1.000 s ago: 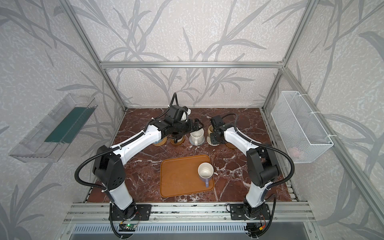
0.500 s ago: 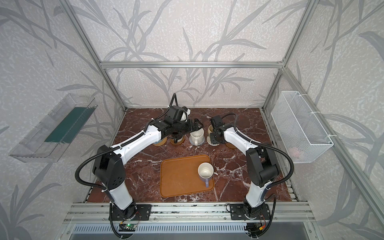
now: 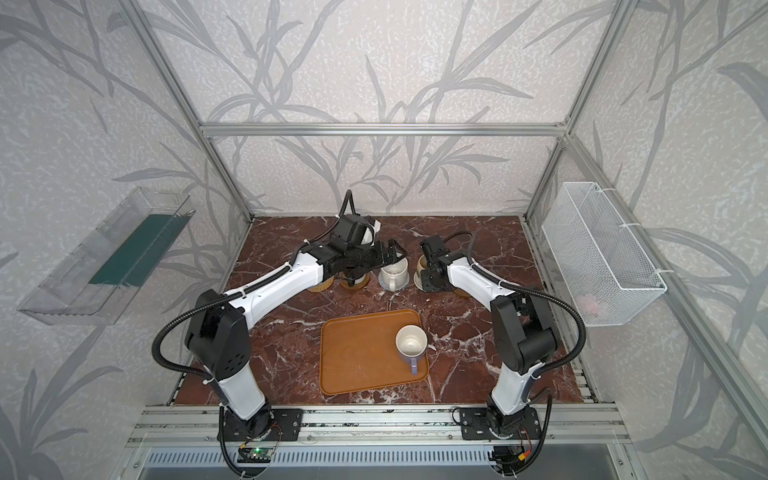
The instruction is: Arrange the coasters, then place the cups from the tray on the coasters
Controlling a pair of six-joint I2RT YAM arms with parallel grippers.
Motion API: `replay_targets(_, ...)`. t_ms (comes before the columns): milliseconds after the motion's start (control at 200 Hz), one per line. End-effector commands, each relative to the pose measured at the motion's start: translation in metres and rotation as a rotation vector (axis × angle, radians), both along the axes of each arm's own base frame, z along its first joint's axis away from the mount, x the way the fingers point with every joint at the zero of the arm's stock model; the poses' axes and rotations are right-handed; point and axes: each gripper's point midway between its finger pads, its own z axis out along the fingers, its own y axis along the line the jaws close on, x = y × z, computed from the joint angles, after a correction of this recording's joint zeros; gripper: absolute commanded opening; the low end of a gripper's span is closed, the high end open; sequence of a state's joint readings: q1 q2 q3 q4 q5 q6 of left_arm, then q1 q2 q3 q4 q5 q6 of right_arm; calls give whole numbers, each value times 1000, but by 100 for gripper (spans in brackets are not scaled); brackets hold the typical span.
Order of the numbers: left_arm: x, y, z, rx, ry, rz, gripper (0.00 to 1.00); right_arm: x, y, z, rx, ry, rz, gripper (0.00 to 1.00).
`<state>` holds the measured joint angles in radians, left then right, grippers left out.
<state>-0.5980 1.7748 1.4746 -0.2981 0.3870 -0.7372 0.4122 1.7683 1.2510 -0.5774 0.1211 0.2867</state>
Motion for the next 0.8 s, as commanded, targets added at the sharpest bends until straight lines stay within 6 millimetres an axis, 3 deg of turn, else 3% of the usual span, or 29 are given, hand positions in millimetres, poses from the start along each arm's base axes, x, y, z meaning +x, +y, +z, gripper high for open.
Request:
replay_targets(0, -1, 3, 10, -26, -17, 3, 99, 16, 5, 15, 36, -79, -22, 0)
replay_targets(610, -4, 2, 6, -57, 15, 10, 99, -2, 4, -5, 44, -7, -40, 3)
replay_targets(795, -5, 3, 5, -58, 13, 9, 99, -5, 2, 0, 37, -22, -31, 4)
